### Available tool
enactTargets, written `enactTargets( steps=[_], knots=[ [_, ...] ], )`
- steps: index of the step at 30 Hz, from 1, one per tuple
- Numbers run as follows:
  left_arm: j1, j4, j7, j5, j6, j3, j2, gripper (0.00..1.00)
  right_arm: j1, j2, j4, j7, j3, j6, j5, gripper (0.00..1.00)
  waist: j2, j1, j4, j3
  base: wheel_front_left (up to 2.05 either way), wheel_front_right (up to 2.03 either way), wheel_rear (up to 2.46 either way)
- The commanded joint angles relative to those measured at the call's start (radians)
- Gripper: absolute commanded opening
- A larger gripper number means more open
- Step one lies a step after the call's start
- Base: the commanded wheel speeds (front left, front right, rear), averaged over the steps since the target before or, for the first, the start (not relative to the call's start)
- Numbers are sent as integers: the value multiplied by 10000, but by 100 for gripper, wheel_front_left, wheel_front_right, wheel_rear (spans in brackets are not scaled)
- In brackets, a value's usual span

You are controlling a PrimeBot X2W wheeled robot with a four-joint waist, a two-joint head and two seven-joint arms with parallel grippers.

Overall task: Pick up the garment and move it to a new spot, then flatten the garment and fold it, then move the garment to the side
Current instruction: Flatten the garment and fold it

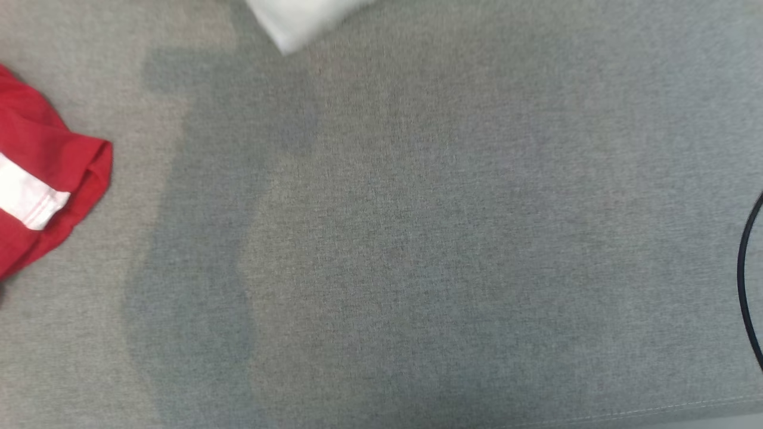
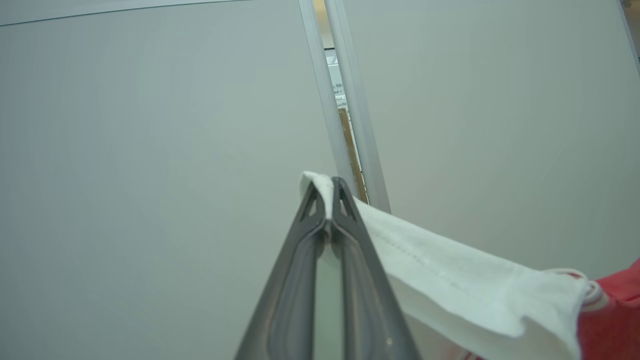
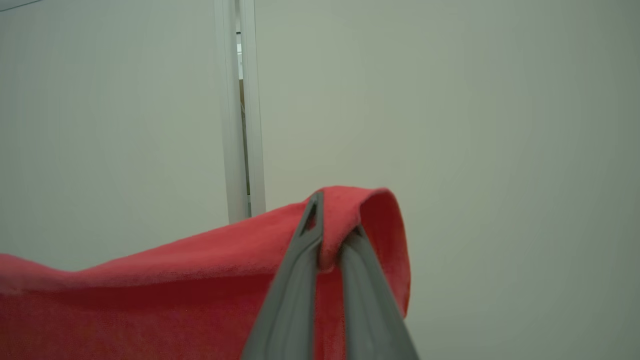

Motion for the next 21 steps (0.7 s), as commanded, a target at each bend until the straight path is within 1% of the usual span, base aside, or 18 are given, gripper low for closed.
enactTargets(
  steps=[1,4,6,9,12,15,18,21],
  knots=[
    [-501,382,-357,122,55,-5,-83,0,-440,-47,495,-489,-41,-14,-75,0,0,-2,-42,1471,0,0,0],
    [-1277,1355,-1082,306,-16,-229,-256,0,-1287,-135,1728,-1762,82,-14,-287,0,0,-2,77,1675,0,0,0],
    [-1634,1768,-1549,355,-30,-312,-331,0,-1613,-129,2404,-2272,33,-14,-292,0,0,-2,168,1763,0,0,0],
    [-1666,2248,-1998,406,-57,-424,-489,0,-1648,-88,3150,-2569,-50,-14,-113,0,0,-2,321,1874,0,0,0],
    [-1119,2635,-2208,356,-72,-502,-592,0,-1117,-69,3804,-2667,172,-14,32,0,0,-2,417,1898,0,0,0],
    [-532,2753,-2280,366,-110,-632,-678,0,-547,-157,4083,-2671,445,-14,293,0,0,-2,529,1827,0,0,0],
    [420,2498,-2276,349,-148,-711,-694,0,378,-204,4310,-2676,730,-14,608,0,0,-2,633,1640,0,0,0],
    [1650,2227,-2276,440,-169,-760,-561,0,1262,-204,4494,-2670,1199,-14,979,0,0,-2,699,1286,0,0,0]
  ],
)
